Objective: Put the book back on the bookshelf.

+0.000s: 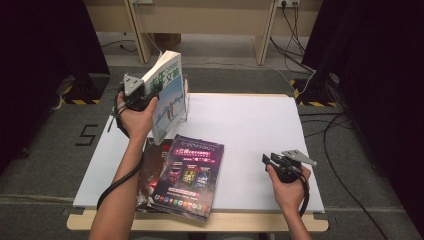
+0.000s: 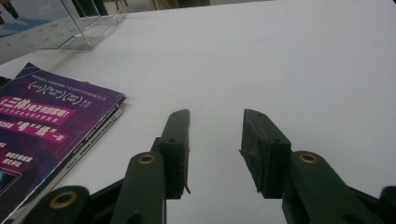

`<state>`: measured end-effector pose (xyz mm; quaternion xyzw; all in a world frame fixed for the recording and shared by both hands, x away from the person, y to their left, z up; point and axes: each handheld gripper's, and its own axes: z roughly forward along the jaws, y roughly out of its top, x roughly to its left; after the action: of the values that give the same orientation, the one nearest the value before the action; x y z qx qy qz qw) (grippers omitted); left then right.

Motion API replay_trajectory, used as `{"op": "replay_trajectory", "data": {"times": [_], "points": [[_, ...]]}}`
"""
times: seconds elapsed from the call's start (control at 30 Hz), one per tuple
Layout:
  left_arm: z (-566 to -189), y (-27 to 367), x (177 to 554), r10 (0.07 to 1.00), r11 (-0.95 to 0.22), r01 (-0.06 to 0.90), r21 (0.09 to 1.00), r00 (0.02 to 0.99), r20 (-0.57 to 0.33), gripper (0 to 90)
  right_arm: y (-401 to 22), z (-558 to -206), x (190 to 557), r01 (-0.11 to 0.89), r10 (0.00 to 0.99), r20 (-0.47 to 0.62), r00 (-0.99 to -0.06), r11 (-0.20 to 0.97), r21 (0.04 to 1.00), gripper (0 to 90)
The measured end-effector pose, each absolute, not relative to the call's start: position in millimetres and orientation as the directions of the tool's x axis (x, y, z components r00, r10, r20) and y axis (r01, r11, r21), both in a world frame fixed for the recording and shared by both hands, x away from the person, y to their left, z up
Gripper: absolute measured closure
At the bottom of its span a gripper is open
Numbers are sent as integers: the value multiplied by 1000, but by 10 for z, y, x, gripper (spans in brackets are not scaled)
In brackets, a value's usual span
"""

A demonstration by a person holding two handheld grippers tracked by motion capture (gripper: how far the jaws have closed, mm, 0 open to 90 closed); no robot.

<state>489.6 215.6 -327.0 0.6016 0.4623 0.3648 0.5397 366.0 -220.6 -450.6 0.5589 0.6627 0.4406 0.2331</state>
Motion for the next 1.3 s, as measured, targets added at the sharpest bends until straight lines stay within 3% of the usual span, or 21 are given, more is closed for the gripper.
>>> {"op": "replay_trajectory", "data": {"times": [0.83,1.3], "points": [[-3242,2182,5041,971,29,160,987,230,-66,736,-2225,-4520,3671,537,946,179,-271,-6,844,624],[-3236,2165,5069,968,24,148,989,244,-60,736,-2211,-4514,3661,538,946,185,-267,-13,843,624]]}}
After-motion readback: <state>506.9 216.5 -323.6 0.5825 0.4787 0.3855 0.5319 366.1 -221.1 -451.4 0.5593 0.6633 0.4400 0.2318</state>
